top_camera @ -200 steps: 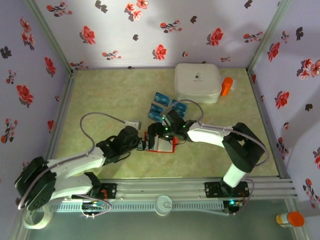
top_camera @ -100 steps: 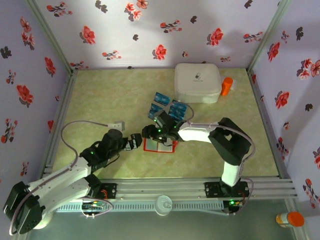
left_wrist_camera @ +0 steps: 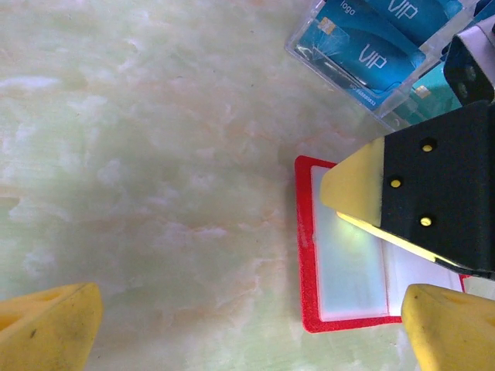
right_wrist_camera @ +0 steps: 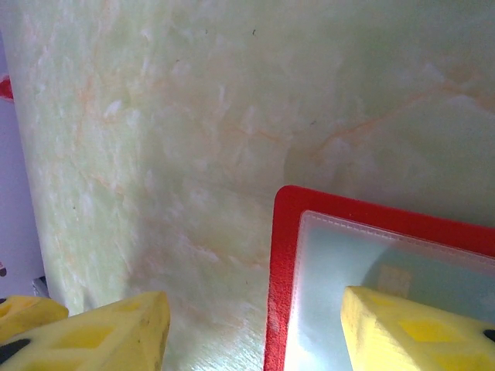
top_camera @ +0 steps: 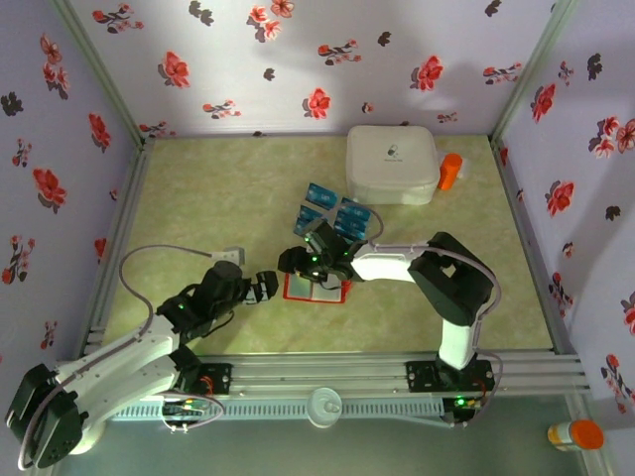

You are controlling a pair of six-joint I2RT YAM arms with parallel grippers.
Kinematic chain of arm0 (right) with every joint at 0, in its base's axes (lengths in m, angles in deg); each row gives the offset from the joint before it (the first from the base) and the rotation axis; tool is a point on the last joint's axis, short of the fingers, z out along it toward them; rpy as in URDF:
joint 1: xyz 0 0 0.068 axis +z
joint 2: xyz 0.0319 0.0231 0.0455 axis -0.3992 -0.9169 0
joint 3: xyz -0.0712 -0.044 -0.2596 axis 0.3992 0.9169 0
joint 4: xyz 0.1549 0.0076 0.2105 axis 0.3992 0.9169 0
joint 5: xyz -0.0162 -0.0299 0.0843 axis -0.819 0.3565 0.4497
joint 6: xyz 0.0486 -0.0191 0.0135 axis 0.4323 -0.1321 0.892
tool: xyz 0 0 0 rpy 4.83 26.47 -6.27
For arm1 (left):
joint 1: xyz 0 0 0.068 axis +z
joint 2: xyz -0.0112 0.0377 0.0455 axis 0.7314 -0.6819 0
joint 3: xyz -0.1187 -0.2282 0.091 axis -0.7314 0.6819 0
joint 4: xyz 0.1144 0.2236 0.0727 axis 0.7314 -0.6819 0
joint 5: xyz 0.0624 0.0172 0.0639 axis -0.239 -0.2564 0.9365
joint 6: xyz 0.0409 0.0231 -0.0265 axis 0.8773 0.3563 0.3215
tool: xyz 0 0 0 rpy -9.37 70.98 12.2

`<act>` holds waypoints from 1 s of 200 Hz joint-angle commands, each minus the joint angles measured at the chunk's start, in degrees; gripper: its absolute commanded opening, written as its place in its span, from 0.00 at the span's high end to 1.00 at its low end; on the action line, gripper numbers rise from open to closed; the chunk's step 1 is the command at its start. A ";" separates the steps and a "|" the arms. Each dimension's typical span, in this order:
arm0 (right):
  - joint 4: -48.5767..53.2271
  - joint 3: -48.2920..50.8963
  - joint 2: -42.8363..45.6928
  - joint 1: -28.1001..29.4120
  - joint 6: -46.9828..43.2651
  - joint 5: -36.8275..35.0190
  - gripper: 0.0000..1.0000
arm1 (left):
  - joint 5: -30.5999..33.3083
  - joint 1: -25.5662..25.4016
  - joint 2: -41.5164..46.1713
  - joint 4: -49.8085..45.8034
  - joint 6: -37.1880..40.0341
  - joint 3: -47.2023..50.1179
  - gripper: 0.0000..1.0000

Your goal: Put the credit cards into the card holder

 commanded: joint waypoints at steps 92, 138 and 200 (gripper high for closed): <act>4.57 1.24 8.49 -4.80 -4.23 2.35 0.39 | -0.50 0.43 -5.40 0.74 0.19 -2.84 0.00; 6.96 -0.41 7.67 -5.79 -6.66 3.86 0.40 | -0.64 0.09 -7.89 2.06 -0.02 -4.62 0.00; 17.83 -1.76 14.02 -9.81 -15.77 -1.00 0.46 | -0.72 -0.89 -13.27 2.55 1.35 -8.10 0.00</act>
